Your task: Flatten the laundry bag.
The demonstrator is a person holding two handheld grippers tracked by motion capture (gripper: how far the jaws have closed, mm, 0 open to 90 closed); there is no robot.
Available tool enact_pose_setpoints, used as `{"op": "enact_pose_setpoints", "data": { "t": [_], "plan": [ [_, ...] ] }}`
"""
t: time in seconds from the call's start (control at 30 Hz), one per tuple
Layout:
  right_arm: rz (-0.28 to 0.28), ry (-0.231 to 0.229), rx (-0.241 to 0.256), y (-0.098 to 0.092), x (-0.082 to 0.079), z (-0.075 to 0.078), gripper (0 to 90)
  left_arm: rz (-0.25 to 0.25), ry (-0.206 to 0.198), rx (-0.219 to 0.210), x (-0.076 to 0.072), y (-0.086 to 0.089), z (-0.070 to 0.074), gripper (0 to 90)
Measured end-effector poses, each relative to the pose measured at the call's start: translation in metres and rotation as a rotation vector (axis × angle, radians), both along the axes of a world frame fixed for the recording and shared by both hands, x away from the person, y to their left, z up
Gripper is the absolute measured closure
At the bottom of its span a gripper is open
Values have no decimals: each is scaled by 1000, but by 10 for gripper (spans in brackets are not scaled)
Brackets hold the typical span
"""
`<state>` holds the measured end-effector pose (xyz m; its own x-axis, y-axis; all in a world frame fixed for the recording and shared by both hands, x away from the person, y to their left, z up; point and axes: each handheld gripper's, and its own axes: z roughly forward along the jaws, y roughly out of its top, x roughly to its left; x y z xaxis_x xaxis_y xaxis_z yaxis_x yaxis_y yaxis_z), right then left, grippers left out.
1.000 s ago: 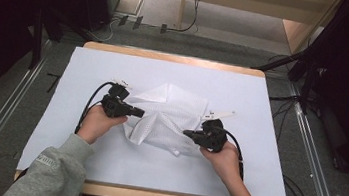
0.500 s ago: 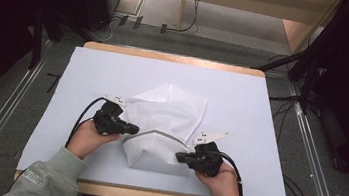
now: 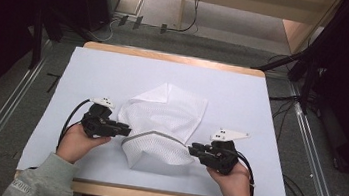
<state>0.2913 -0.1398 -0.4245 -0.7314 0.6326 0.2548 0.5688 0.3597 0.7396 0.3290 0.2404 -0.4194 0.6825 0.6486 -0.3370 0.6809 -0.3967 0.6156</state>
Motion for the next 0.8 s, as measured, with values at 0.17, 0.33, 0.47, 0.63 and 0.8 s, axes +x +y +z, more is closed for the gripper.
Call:
{"op": "enact_pose_setpoints", "data": {
  "t": [0.17, 0.33, 0.47, 0.63, 0.8],
  "plan": [
    [-2, 37, -62, 6, 6, -11, 719, 17, 2, -3, 2, 4, -2, 745],
    [25, 111, -76, 6, 5, -19, 900, 40, 5, -1, 6, 10, -4, 741],
    [69, 127, -92, 14, -4, -22, 900, 75, 1, 6, 11, 16, -5, 734],
    [105, 147, -100, 25, -16, -26, 900, 117, -5, 32, 20, 24, -7, 712],
    [152, 145, -110, 39, -31, -29, 900, 162, -15, 59, 32, 29, -12, 646]
  ]
}}
